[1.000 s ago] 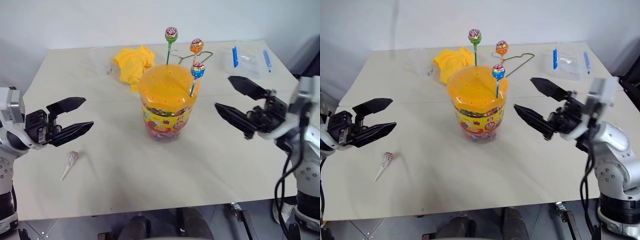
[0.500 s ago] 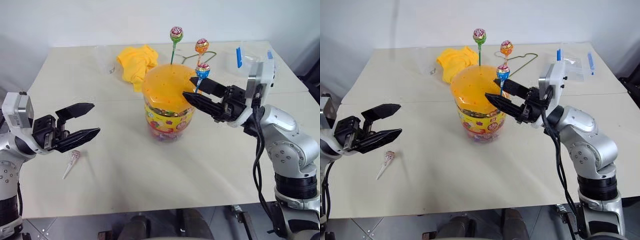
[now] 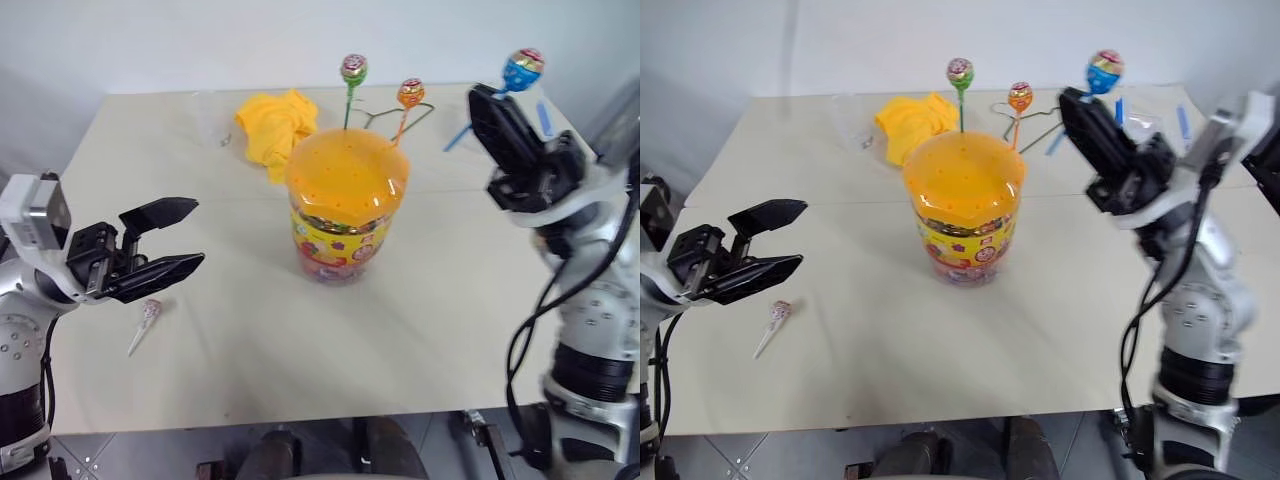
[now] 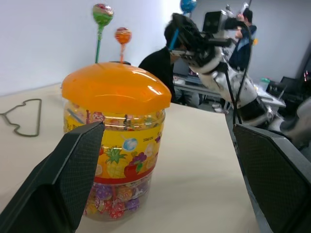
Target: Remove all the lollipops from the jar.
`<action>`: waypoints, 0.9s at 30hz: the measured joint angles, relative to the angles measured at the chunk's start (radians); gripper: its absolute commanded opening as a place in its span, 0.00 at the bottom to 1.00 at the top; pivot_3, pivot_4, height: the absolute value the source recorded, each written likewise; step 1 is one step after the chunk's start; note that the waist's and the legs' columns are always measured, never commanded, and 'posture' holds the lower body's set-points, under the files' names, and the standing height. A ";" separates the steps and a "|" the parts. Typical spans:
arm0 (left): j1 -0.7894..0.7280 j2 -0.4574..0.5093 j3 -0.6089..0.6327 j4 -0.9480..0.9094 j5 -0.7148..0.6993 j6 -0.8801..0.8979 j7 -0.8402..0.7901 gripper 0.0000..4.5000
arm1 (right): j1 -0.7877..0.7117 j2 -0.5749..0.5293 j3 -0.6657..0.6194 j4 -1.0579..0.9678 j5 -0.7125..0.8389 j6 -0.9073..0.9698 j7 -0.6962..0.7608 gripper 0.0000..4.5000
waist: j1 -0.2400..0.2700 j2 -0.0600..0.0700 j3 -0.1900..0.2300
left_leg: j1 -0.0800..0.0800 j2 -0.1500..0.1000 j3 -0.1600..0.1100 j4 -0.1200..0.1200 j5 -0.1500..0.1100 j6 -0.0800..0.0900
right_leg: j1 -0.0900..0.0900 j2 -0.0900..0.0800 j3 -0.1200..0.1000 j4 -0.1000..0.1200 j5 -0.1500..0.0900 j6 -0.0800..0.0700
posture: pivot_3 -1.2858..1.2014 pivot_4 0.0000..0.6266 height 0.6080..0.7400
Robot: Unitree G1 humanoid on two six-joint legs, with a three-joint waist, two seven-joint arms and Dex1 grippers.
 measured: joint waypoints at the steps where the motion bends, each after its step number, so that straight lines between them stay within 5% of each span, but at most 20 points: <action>1: 0.006 0.008 -0.003 0.004 0.014 -0.010 -0.016 1.00 | 0.048 -0.057 -0.025 0.039 -0.046 0.018 0.000 0.01 | 0.001 0.000 0.000 | 0.000 0.000 0.001 0.000 0.000 0.000 | 0.000 0.000 0.000 0.000 0.000 0.000 | 0.52 0.24 1.00; 5: 0.012 0.005 -0.052 0.006 0.062 -0.057 -0.070 1.00 | 0.300 -0.232 0.020 0.117 -0.285 0.057 0.003 0.01 | 0.001 0.000 0.000 | 0.000 0.001 0.003 0.000 0.000 0.001 | -0.001 0.000 0.002 0.000 0.000 0.001 | 0.52 0.24 1.00; 14: 0.001 -0.003 -0.120 0.008 0.111 -0.109 -0.114 1.00 | 0.422 -0.225 0.130 0.277 -0.563 -0.010 -0.029 0.01 | -0.021 0.001 0.000 | 0.005 0.001 0.008 0.000 0.001 0.001 | 0.000 0.001 0.006 0.000 0.001 0.002 | 0.52 0.24 1.00; 18: -0.005 -0.003 -0.124 0.000 0.111 -0.106 -0.107 1.00 | 0.428 -0.219 0.126 0.318 -0.572 -0.023 -0.010 0.21 | -0.020 0.001 0.000 | 0.004 0.001 0.008 0.000 0.001 0.001 | 0.000 0.000 0.006 -0.001 0.001 0.002 | 0.52 0.24 1.00; 25: -0.010 -0.014 -0.119 -0.017 0.107 -0.104 -0.070 1.00 | 0.440 -0.216 0.055 0.334 -0.516 -0.121 0.144 0.73 | -0.020 0.002 0.001 | 0.004 0.001 0.008 0.000 0.001 0.001 | 0.000 0.000 0.006 -0.001 0.001 0.002 | 0.52 0.24 1.00; 27: -0.018 -0.035 -0.104 -0.018 0.091 -0.101 -0.037 1.00 | 0.417 -0.202 0.014 0.318 -0.460 -0.163 0.208 0.73 | -0.020 0.001 0.001 | 0.004 0.001 0.008 0.000 0.001 0.001 | 0.001 0.001 0.005 -0.001 0.001 0.002 | 0.52 0.24 1.00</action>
